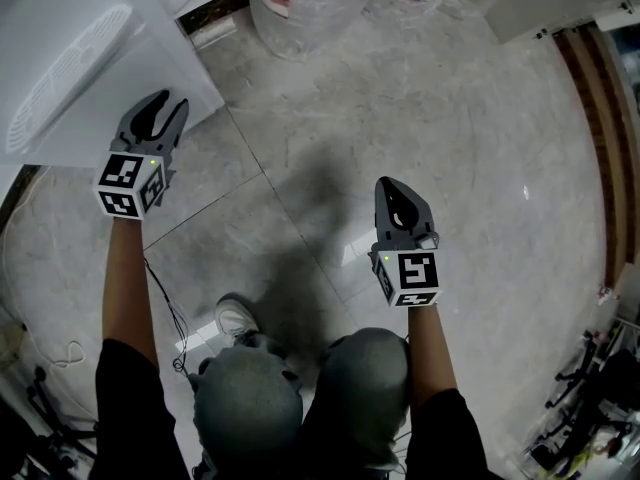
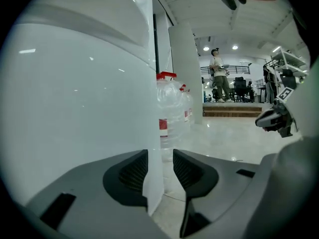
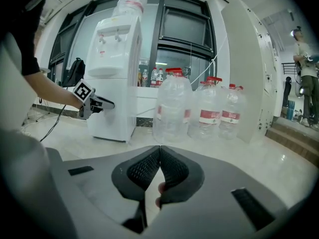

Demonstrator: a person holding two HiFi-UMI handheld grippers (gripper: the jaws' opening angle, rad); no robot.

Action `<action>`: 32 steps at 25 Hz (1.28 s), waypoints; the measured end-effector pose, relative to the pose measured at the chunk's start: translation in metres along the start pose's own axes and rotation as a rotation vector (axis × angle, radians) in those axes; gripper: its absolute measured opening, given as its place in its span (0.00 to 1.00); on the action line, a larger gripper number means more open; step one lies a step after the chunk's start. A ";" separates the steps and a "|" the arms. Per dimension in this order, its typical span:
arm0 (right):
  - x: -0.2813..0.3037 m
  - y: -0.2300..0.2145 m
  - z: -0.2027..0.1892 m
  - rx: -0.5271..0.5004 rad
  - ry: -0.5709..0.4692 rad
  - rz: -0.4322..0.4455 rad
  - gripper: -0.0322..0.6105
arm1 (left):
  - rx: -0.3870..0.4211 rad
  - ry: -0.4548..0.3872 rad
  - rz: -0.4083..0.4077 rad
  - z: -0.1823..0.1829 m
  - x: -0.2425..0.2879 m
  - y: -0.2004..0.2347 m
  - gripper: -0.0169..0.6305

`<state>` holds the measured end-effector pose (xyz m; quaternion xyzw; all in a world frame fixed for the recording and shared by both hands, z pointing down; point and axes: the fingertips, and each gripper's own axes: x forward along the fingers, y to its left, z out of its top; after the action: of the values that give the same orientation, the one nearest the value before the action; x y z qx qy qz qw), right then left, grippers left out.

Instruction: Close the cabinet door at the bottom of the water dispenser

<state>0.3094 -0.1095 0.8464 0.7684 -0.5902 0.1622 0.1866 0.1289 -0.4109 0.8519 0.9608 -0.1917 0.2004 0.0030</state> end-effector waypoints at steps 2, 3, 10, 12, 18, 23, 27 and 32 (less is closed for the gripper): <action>-0.001 0.002 0.002 0.004 -0.007 0.003 0.07 | -0.021 -0.012 -0.001 0.004 -0.002 -0.003 0.28; -0.001 0.003 0.004 0.005 -0.011 0.006 0.07 | -0.033 -0.023 0.000 0.006 -0.004 -0.006 0.28; -0.003 0.013 0.016 0.021 -0.048 0.045 0.07 | -0.075 -0.074 0.020 0.022 -0.031 -0.034 0.26; -0.004 0.019 0.021 0.022 -0.061 0.060 0.07 | -0.072 -0.084 0.026 0.027 -0.041 -0.042 0.25; -0.012 0.042 0.032 0.004 -0.090 0.132 0.07 | -0.086 -0.104 0.078 0.034 -0.085 -0.059 0.21; -0.021 0.063 0.042 -0.011 -0.109 0.187 0.07 | -0.107 -0.097 0.138 0.025 -0.133 -0.070 0.16; -0.025 0.092 0.050 -0.033 -0.121 0.253 0.07 | -0.122 -0.084 0.192 0.013 -0.172 -0.077 0.10; -0.026 0.123 0.065 -0.041 -0.135 0.320 0.07 | -0.133 -0.094 0.243 0.010 -0.214 -0.082 0.05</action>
<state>0.1858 -0.1473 0.7887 0.6697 -0.7195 0.1259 0.1337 -0.0181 -0.2574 0.7662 0.9365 -0.3194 0.1408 0.0332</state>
